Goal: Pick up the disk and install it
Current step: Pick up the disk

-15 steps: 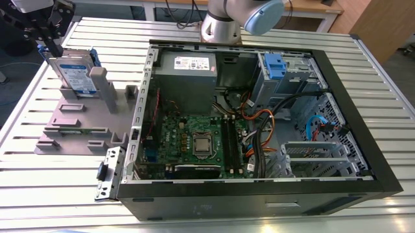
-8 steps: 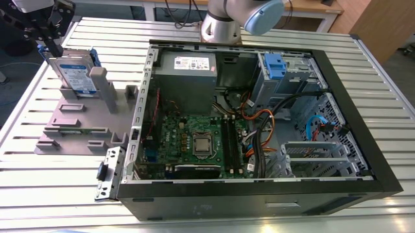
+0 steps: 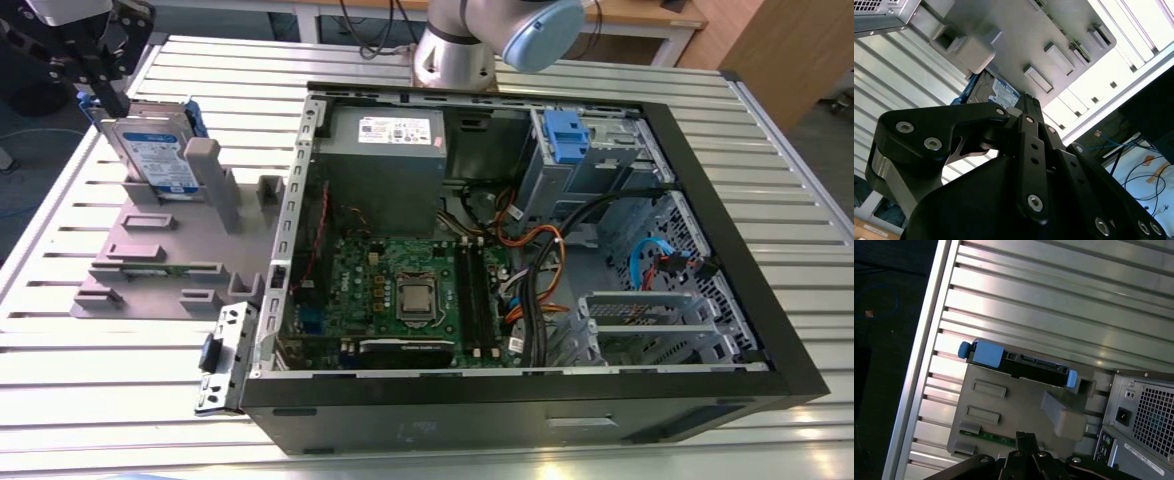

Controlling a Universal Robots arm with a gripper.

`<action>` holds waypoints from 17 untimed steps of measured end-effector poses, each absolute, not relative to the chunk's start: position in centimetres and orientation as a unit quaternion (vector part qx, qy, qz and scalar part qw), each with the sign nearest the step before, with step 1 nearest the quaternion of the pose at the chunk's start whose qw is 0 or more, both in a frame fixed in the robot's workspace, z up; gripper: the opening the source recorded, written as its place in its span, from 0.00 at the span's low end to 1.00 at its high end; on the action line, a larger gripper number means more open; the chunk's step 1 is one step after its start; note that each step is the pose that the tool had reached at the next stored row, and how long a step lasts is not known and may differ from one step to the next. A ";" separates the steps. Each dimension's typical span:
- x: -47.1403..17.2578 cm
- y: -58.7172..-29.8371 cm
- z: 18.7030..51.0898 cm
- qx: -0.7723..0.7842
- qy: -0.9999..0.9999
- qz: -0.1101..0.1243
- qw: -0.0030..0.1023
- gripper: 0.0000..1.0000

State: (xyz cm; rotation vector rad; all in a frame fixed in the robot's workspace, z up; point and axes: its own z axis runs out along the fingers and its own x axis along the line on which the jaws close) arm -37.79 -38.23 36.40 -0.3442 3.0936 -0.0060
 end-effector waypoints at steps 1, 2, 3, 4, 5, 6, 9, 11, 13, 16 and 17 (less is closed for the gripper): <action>-37.8 -38.2 36.4 -0.111 0.994 -0.002 0.014 0.11; -37.8 -38.2 36.4 -0.112 0.994 -0.002 0.014 0.11; -37.8 -38.2 36.4 -0.112 0.994 -0.002 0.014 0.11; -37.8 -38.2 36.4 -0.113 0.994 -0.002 0.014 0.11; -37.8 -38.2 36.4 -0.113 0.993 -0.002 0.015 0.11; -37.8 -38.2 36.4 -0.114 0.993 -0.002 0.014 0.11; -37.8 -38.2 36.4 -0.116 0.993 -0.002 0.014 0.11; -37.8 -38.2 36.4 -0.117 0.993 -0.002 0.014 0.11; -37.8 -38.2 36.4 -0.118 0.993 -0.002 0.014 0.11; -37.8 -38.2 36.4 -0.120 0.993 -0.002 0.014 0.11; -37.8 -38.2 36.4 -0.121 0.993 -0.002 0.014 0.11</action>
